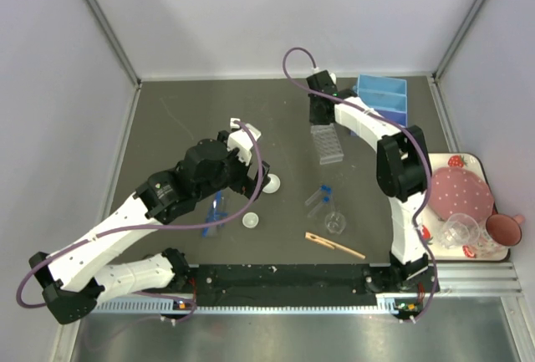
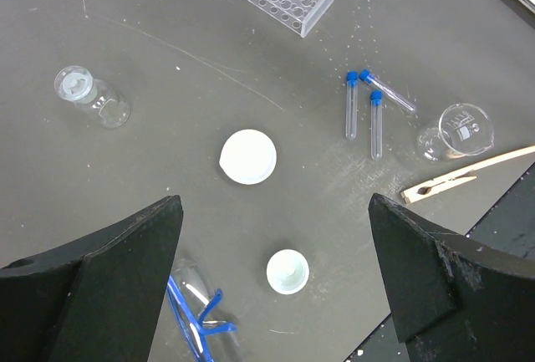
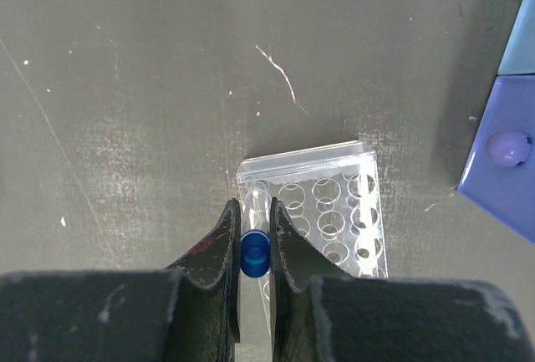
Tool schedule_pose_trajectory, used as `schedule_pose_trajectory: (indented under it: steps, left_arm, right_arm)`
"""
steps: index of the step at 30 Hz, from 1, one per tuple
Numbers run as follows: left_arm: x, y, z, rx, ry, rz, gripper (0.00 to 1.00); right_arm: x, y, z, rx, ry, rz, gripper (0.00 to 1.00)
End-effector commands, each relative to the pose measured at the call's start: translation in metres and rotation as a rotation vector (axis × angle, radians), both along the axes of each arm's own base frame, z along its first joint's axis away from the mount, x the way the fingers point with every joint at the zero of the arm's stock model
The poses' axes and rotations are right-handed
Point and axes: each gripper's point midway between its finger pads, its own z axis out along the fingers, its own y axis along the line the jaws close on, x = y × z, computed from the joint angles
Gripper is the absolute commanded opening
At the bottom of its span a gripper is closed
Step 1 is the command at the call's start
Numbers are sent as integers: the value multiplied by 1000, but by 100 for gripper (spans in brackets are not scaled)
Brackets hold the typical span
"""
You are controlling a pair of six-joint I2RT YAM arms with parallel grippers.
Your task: Organize the chemistry lab equipment
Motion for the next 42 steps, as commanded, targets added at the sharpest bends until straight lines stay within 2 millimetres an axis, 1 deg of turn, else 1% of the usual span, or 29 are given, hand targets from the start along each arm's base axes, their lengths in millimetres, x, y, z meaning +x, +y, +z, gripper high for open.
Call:
schedule_pose_trajectory:
  steps: [1, 2, 10, 12, 15, 16, 19, 21, 25, 28, 29, 32, 33, 34, 35, 36, 37, 38, 39, 40, 41, 42]
  left_arm:
    - [4, -2, 10, -33, -34, 3, 99]
    - [4, -2, 10, -35, -34, 5, 99]
    - [4, -3, 8, -33, -29, 1, 99]
    - [5, -4, 7, -31, -27, 0, 99]
    - [5, -4, 6, -28, -28, 0, 99]
    - [4, -5, 7, -31, -29, -4, 99]
    - [5, -5, 7, -31, -29, -3, 99]
    - [4, -4, 6, -28, -27, -3, 99]
    - [4, -5, 6, -29, -27, -4, 99]
    - [5, -4, 4, -25, -27, -2, 99]
    - [5, -4, 4, -26, -26, -2, 99]
    - [5, -5, 5, -28, -25, -4, 99]
    - [5, -5, 6, -29, -27, -6, 99]
    - [5, -5, 6, -28, -27, -5, 99]
    - [5, -5, 7, -28, -27, -5, 99]
    - [5, -6, 7, -28, -27, -6, 99]
    - [6, -6, 7, -26, -28, -6, 99]
    - [6, -6, 6, -25, -24, -3, 99]
    - [6, -6, 7, -26, -25, -3, 99]
    - [7, -6, 6, -26, -23, -3, 99]
    - [7, -7, 4, -22, -16, -3, 99]
    - [7, -8, 5, -22, -14, -5, 99]
  right_arm:
    - [8, 8, 6, 1, -15, 14, 0]
    - [7, 8, 2, 1, -6, 14, 0]
    - [9, 5, 2, -17, -7, 11, 0]
    - [9, 7, 3, -13, -9, 19, 0]
    - [9, 8, 3, -10, -4, 23, 12]
    - [9, 9, 2, -7, -2, 27, 19]
    - [9, 9, 3, -7, -2, 31, 31]
    - [8, 11, 4, -4, -2, 34, 36]
    - [9, 14, 10, -5, -16, 44, 38]
    - [6, 17, 23, -14, -37, 54, 38]
    - [5, 17, 36, -8, -57, 55, 38]
    - [-7, 19, 56, -19, -85, 68, 38]
    - [-16, 16, 67, -15, -99, 69, 38]
    - [-24, 18, 75, -16, -111, 78, 38]
    - [-35, 14, 69, -26, -93, 81, 38]
    - [-44, 11, 88, -13, -124, 83, 38]
    - [-52, 9, 91, -13, -127, 85, 38]
    - [-67, 6, 79, -25, -97, 93, 38]
    - [-78, 4, 97, 3, -128, 94, 38]
    - [-86, 2, 97, 10, -123, 97, 38]
    - [-101, -3, 87, 6, -96, 102, 38]
    - [-109, -4, 88, 19, -94, 109, 38]
